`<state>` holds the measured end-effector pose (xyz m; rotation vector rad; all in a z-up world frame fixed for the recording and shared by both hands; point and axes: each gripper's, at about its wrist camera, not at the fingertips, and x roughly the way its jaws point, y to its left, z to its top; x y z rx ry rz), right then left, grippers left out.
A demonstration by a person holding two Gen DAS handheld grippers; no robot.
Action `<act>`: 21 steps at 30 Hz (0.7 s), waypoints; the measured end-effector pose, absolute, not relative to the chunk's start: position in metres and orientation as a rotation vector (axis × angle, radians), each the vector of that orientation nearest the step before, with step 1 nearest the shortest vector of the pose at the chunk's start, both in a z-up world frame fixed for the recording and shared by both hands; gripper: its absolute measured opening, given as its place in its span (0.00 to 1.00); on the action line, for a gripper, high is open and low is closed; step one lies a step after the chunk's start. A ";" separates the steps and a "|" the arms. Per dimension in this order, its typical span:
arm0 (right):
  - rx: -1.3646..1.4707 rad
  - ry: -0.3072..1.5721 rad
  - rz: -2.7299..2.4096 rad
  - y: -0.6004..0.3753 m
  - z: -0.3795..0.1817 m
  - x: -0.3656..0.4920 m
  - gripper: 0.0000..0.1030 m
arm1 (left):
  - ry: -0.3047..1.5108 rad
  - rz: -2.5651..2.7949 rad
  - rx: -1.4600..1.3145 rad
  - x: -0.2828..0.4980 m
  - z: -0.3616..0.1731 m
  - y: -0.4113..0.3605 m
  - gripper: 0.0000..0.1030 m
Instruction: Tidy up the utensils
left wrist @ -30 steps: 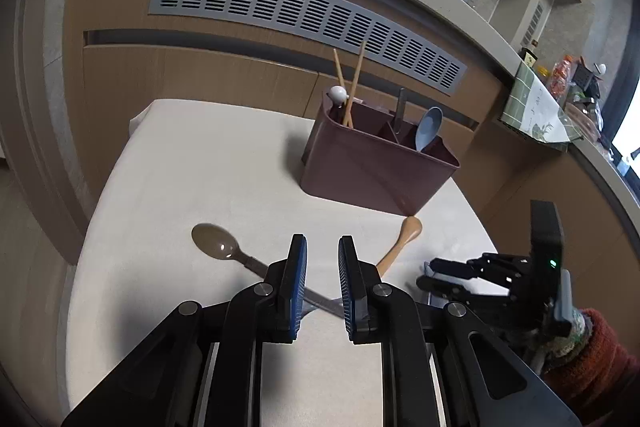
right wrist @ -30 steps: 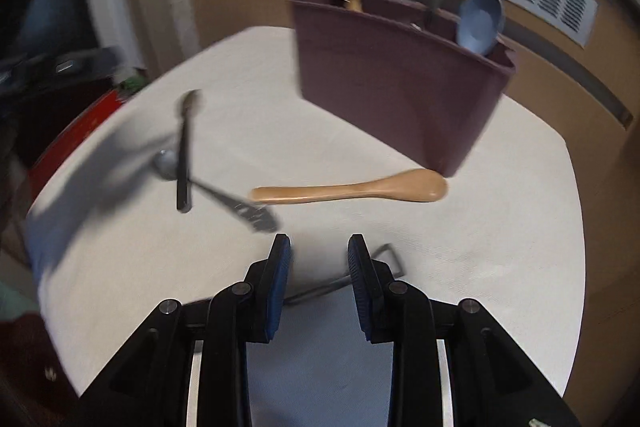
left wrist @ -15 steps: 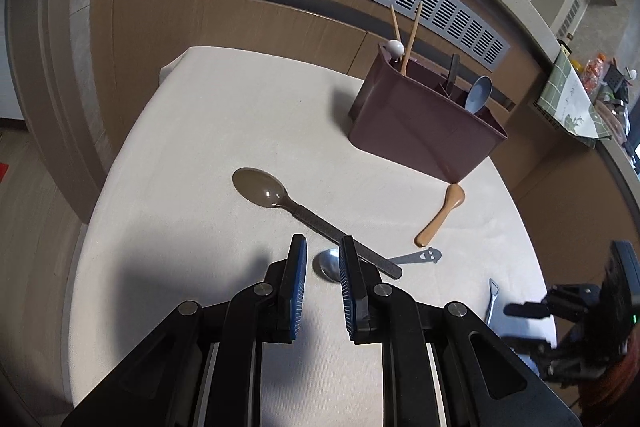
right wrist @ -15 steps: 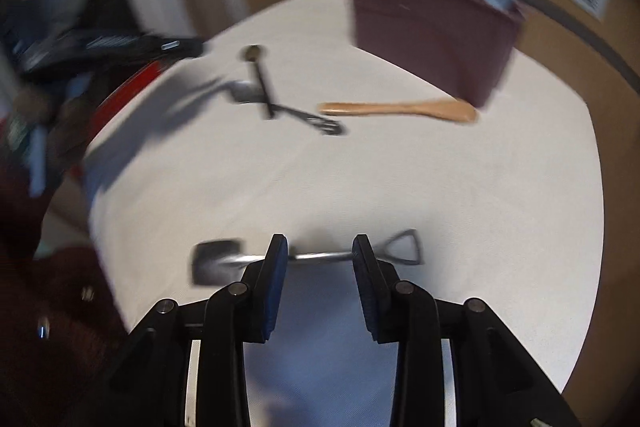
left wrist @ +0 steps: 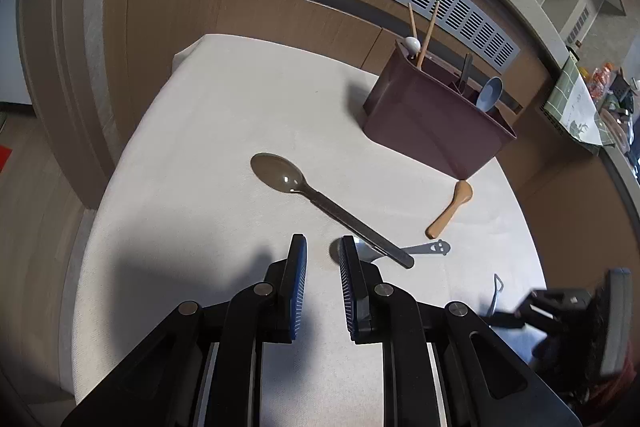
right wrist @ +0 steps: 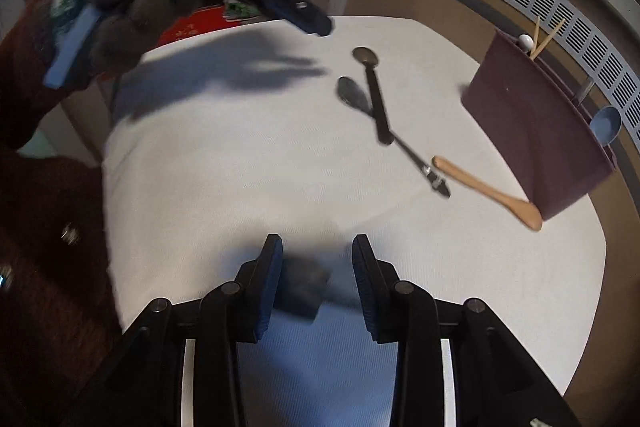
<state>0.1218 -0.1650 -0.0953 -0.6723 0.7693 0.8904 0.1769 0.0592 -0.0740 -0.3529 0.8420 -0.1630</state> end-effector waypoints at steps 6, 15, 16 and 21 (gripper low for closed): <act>-0.438 0.877 0.909 -0.179 -0.087 0.172 0.35 | 0.864 -0.153 -0.361 0.171 -0.081 0.067 0.17; -0.839 0.806 0.945 -0.207 -0.099 0.090 0.34 | 0.901 -0.173 -0.397 0.178 -0.093 0.063 0.17; -0.860 0.785 0.928 -0.203 -0.103 0.087 0.34 | 0.905 -0.179 -0.393 0.180 -0.093 0.060 0.17; -0.784 0.724 0.881 -0.178 -0.102 0.123 0.33 | 0.904 -0.192 -0.372 0.181 -0.089 0.052 0.17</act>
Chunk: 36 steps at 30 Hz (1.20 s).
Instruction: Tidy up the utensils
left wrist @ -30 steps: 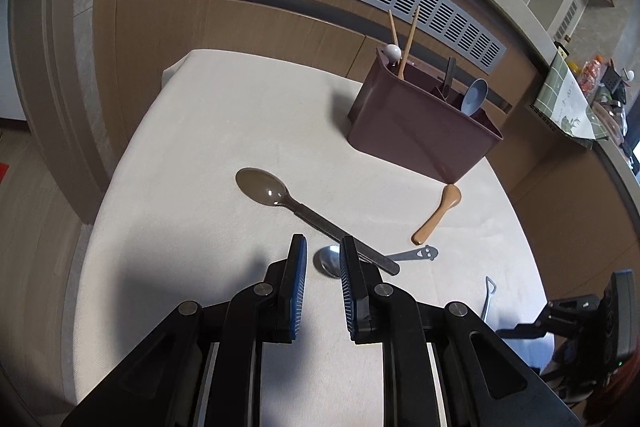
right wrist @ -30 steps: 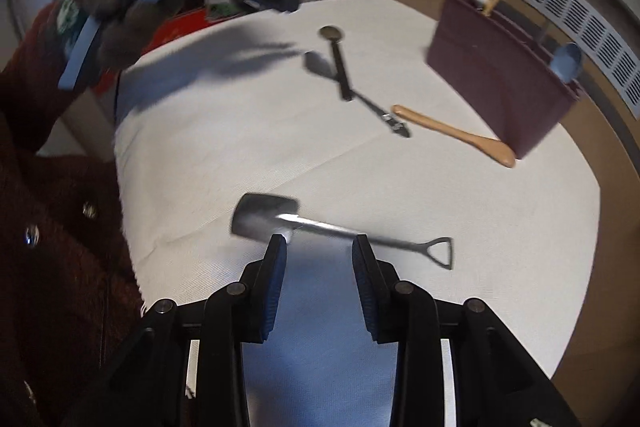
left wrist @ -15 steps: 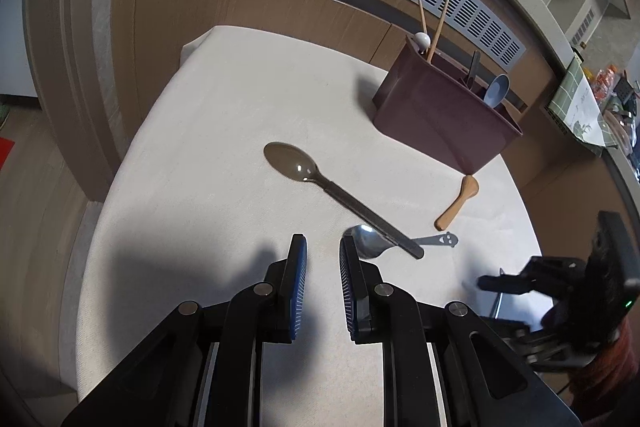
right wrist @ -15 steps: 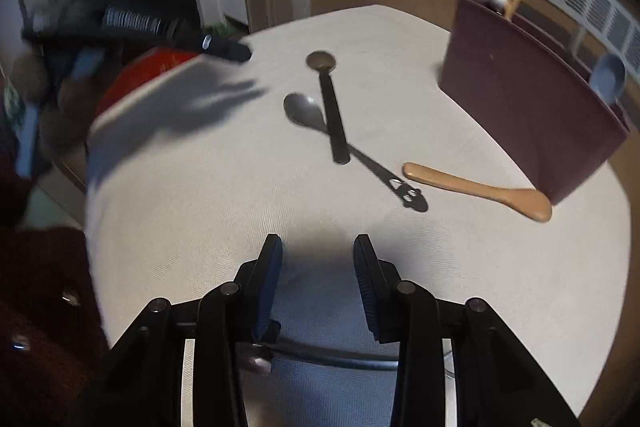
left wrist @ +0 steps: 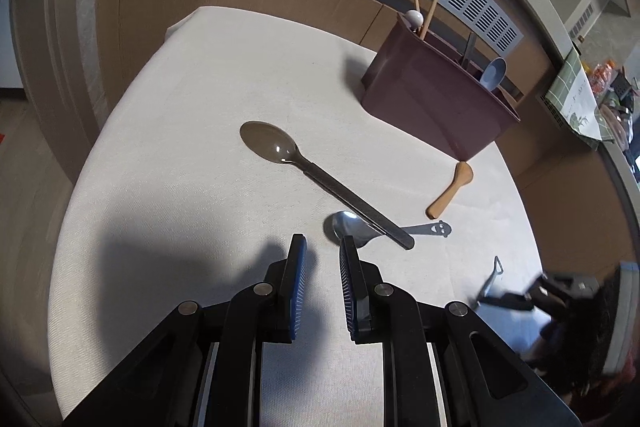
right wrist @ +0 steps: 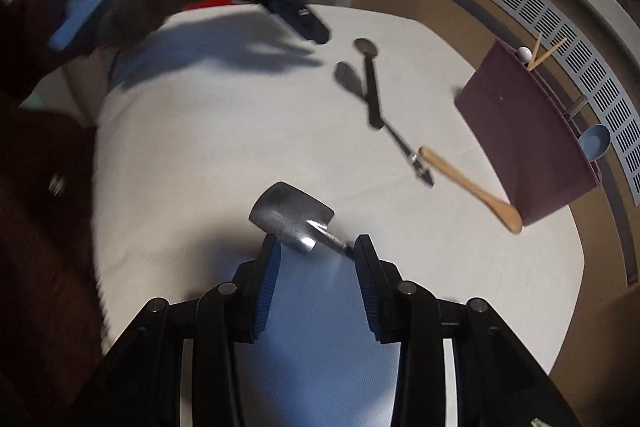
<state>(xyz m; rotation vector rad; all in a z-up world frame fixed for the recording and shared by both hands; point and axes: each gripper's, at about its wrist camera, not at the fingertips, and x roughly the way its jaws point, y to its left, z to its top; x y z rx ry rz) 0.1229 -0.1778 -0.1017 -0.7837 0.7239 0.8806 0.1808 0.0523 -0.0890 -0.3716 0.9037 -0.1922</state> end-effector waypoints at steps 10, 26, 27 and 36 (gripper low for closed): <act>-0.561 0.846 1.030 -0.145 -0.106 0.195 0.43 | 0.923 -0.129 -0.411 0.176 -0.098 0.078 0.17; -0.362 0.930 0.842 -0.167 -0.095 0.210 0.27 | 0.977 -0.086 -0.480 0.213 -0.110 0.063 0.17; -0.329 0.933 0.810 -0.173 -0.094 0.212 0.27 | 0.970 -0.070 -0.502 0.221 -0.111 0.065 0.17; -0.142 0.891 0.564 -0.221 -0.089 0.211 0.27 | 0.923 0.012 -0.407 0.285 -0.106 0.047 0.22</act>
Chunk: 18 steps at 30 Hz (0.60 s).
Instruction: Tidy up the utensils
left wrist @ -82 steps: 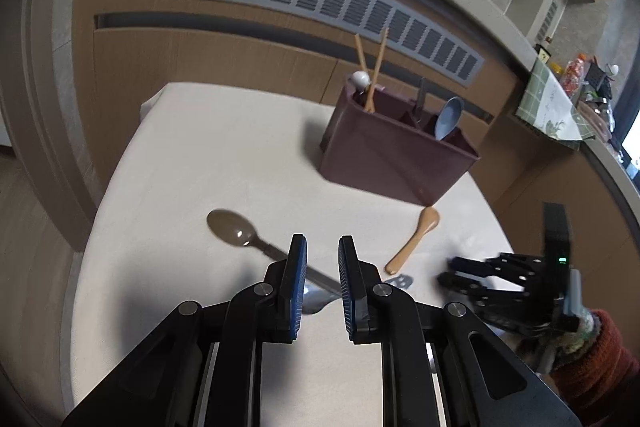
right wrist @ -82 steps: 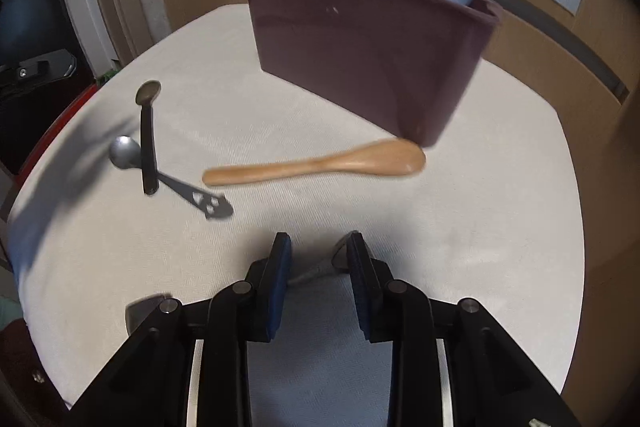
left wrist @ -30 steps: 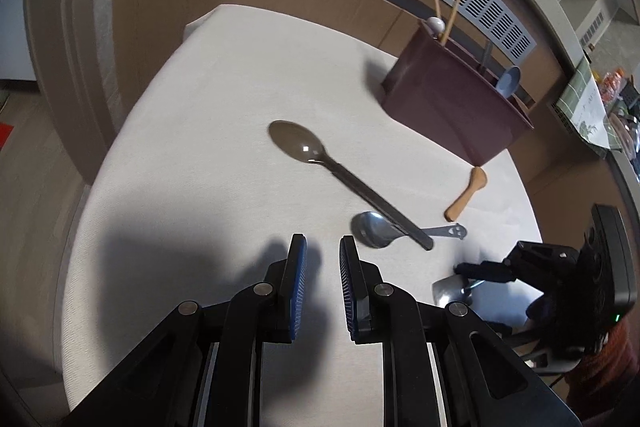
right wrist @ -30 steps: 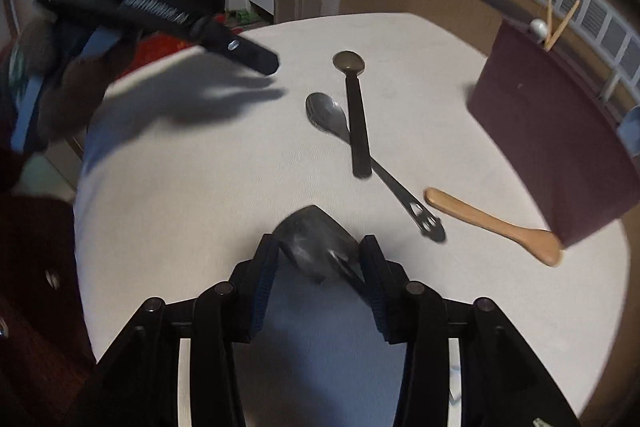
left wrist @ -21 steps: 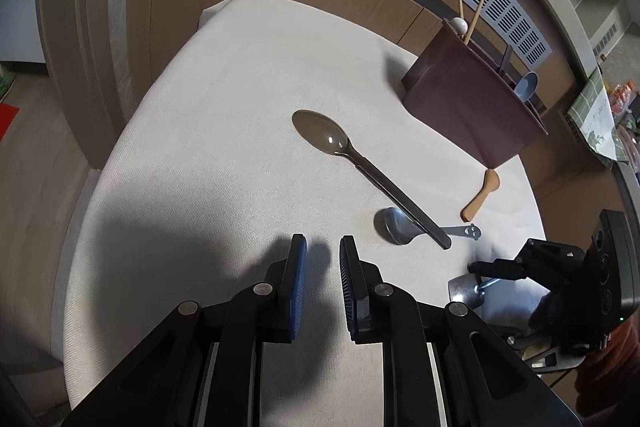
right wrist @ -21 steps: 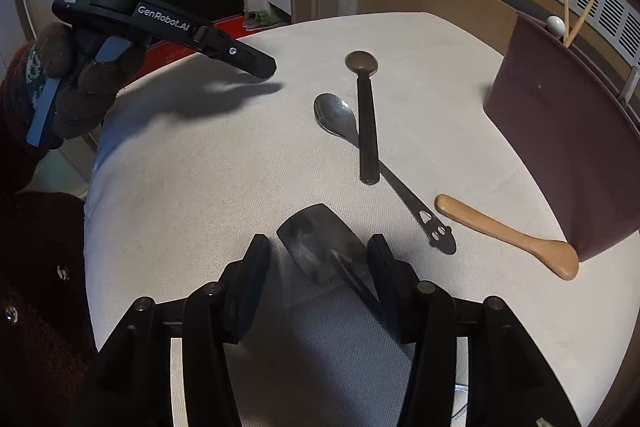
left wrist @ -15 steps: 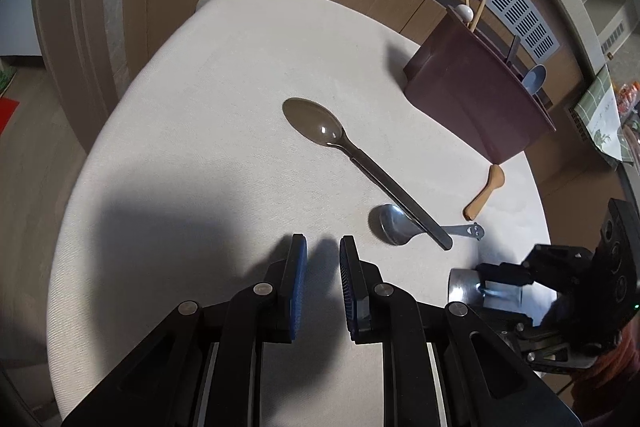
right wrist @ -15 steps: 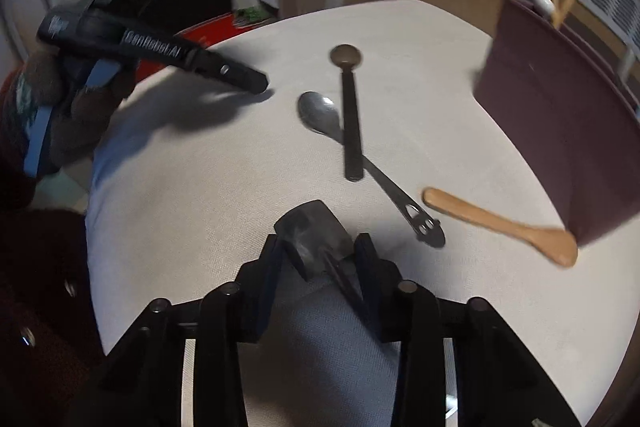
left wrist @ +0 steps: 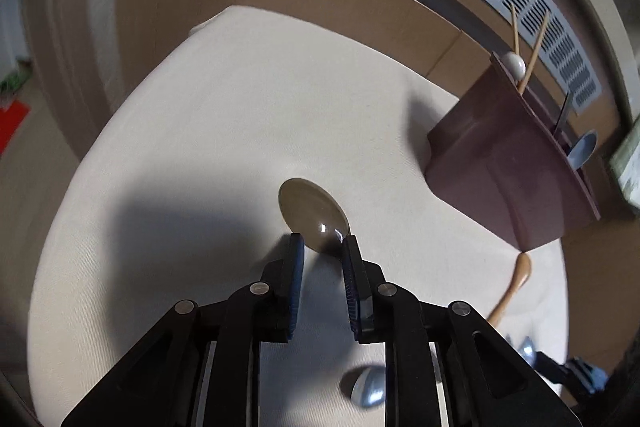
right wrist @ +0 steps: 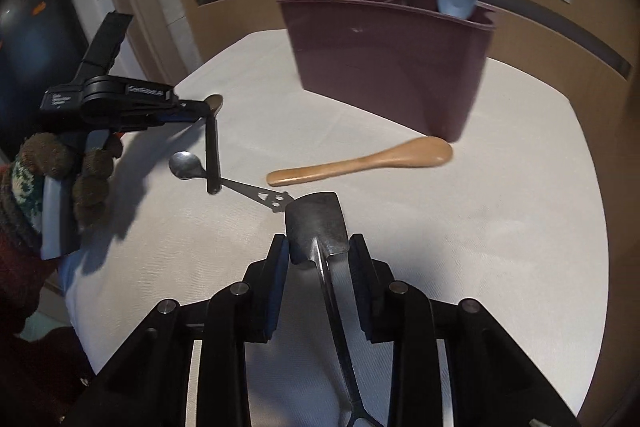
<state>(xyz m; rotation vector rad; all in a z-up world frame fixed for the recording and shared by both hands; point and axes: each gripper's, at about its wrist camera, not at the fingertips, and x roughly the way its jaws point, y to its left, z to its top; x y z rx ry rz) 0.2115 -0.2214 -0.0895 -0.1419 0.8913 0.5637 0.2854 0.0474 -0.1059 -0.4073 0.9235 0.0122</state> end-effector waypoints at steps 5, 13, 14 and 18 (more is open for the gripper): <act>-0.156 0.872 0.488 -0.215 -0.093 0.205 0.27 | 0.959 0.008 -0.284 0.319 -0.102 0.022 0.33; -0.106 0.850 0.441 -0.226 -0.098 0.202 0.27 | 0.995 0.188 -0.182 0.349 -0.103 -0.006 0.37; -0.103 0.847 0.433 -0.228 -0.098 0.201 0.27 | 0.993 0.193 -0.153 0.346 -0.103 -0.007 0.37; -0.035 0.797 0.426 -0.249 -0.087 0.191 0.27 | 0.971 0.119 -0.078 0.340 -0.104 -0.006 0.36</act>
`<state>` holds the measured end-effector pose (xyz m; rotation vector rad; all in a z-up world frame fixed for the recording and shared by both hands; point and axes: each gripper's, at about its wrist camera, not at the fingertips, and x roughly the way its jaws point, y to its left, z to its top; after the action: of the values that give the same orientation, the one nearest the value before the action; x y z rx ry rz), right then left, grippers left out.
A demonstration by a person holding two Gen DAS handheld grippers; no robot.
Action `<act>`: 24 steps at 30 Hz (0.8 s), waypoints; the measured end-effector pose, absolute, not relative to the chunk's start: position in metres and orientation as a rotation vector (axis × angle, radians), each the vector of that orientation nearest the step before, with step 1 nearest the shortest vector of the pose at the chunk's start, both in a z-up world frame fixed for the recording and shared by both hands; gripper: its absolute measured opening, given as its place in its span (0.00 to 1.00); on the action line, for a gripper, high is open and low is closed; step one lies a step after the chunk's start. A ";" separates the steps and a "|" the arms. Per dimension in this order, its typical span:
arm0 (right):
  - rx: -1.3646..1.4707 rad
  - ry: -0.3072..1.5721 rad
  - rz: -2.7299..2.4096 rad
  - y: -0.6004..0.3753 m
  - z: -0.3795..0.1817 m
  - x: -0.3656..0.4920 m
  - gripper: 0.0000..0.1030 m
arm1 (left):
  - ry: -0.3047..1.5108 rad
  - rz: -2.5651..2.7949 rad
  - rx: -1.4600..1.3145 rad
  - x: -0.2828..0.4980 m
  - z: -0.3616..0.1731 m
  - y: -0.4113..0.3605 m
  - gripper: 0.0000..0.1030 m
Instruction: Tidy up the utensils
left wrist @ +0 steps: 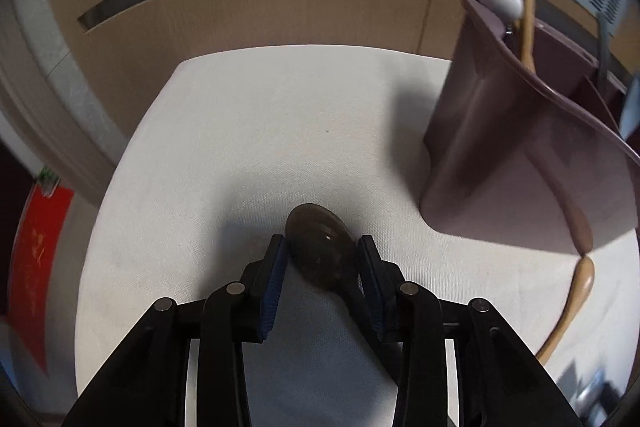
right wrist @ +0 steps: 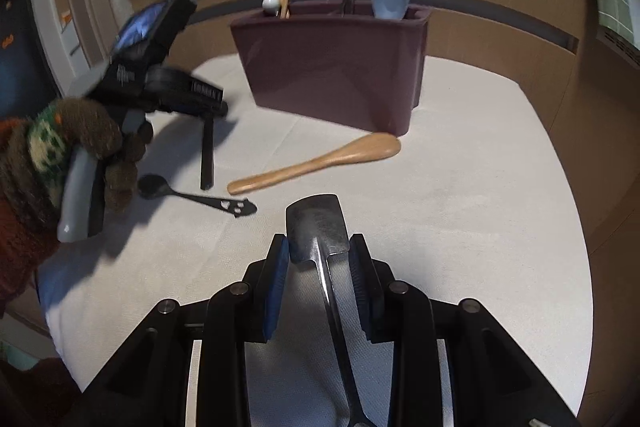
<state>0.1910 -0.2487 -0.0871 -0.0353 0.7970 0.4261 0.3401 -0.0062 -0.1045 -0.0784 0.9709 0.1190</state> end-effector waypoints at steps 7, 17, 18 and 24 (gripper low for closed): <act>0.089 0.710 0.441 -0.268 -0.065 0.179 0.27 | 0.847 -0.046 -0.168 0.261 -0.078 0.014 0.30; 0.111 0.675 0.406 -0.267 -0.052 0.177 0.27 | 0.702 -0.196 -0.145 0.191 -0.033 -0.006 0.18; 0.101 0.674 0.402 -0.266 -0.051 0.175 0.27 | 0.704 -0.202 -0.142 0.192 -0.033 -0.006 0.17; 0.035 0.761 0.333 -0.266 -0.068 0.180 0.27 | 0.791 -0.197 -0.195 0.204 -0.057 0.003 0.18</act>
<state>0.1802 -0.2657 -0.0679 0.0354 0.7609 0.3330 0.2041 0.0026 -0.0568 -0.1954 0.7912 -0.1972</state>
